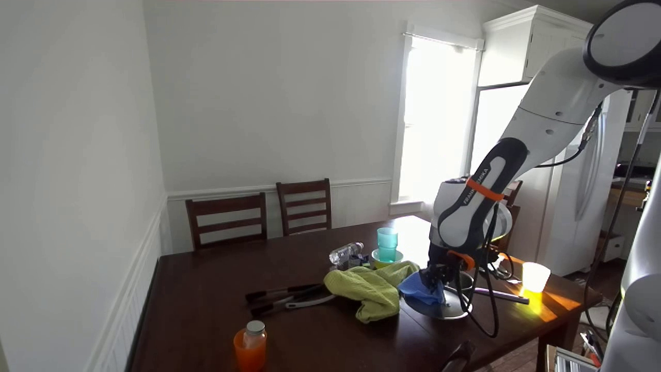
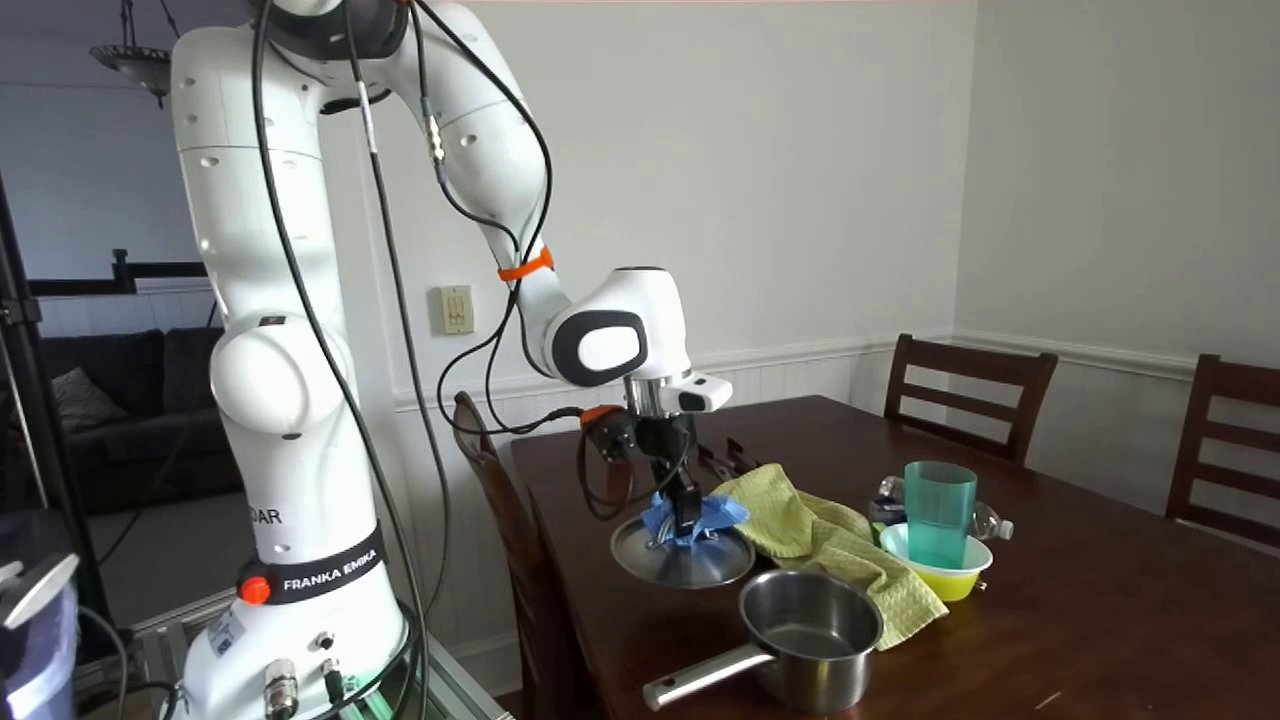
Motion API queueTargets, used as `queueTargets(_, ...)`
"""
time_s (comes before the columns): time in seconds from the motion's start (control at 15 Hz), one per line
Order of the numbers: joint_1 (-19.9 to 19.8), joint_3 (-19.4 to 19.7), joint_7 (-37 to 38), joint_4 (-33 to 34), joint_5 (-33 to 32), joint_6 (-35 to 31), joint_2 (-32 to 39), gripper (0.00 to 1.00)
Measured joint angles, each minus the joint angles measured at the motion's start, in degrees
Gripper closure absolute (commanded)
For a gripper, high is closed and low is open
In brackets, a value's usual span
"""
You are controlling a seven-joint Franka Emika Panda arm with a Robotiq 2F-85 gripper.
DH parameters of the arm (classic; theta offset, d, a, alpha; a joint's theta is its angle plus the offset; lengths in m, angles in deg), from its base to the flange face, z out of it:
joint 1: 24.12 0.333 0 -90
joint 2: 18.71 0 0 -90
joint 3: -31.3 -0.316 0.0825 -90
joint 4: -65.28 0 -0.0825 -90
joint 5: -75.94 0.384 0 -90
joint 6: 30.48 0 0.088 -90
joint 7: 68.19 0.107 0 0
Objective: Put the blue towel on top of the silver lid then use the towel to put the lid on the table.
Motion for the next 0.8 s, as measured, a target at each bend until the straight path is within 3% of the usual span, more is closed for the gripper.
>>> queueTargets(0.33, 0.24, 0.34, 0.17, -0.36, 5.04, -8.25, 7.03, 0.97)
queueTargets(0.8, 0.82, 0.05, 0.16, -0.28, 11.28, -9.65, 13.48, 0.97)
